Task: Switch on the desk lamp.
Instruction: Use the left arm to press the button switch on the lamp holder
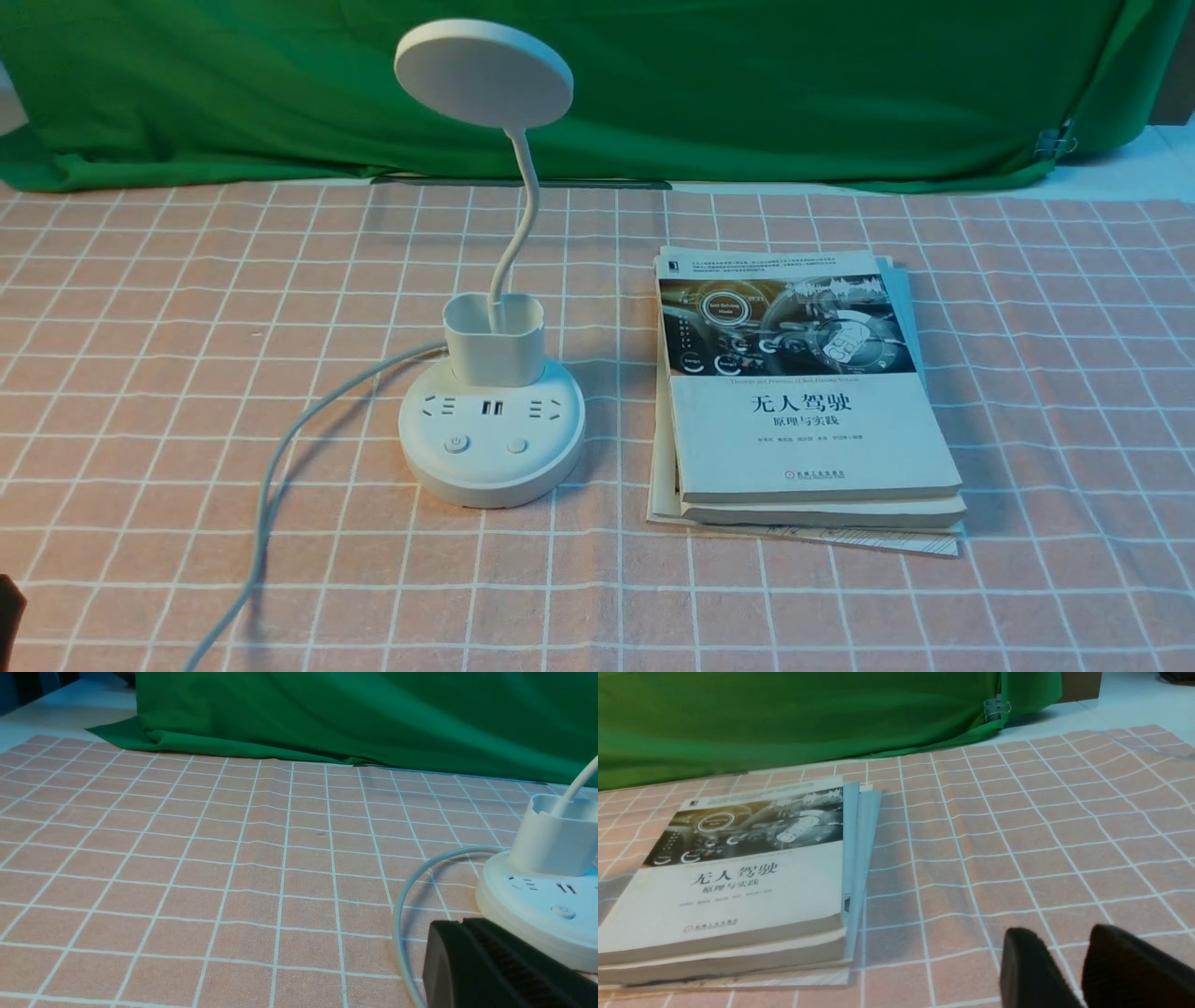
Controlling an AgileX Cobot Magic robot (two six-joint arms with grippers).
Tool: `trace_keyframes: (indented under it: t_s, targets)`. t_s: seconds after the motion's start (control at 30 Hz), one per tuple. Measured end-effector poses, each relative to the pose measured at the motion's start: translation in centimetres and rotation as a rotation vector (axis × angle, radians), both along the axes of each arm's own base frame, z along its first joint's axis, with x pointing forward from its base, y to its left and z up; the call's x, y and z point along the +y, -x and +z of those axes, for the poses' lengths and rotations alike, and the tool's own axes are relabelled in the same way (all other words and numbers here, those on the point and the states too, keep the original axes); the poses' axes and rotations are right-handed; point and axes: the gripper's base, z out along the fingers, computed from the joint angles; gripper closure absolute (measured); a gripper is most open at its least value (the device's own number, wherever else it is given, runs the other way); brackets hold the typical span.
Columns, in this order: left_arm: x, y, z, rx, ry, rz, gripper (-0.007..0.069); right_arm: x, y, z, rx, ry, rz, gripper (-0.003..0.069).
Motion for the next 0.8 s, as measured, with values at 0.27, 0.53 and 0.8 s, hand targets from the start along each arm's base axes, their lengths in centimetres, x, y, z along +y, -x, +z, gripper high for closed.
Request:
trace_keyframes:
  t_s: [0.27, 0.53, 0.8]
  targets:
    - [0.0, 0.0, 0.0, 0.0, 0.0, 0.0, 0.0603, 0.0, 0.0, 0.0, 0.0, 0.0, 0.0, 0.0418]
    - [0.0, 0.0, 0.0, 0.0, 0.0, 0.0, 0.0603, 0.0, 0.0, 0.0, 0.0, 0.0, 0.0, 0.0418]
    - [0.05, -0.01, 0.09, -0.011, -0.025, 0.003, 0.0603, 0.0, 0.0, 0.0, 0.0, 0.0, 0.0, 0.0418]
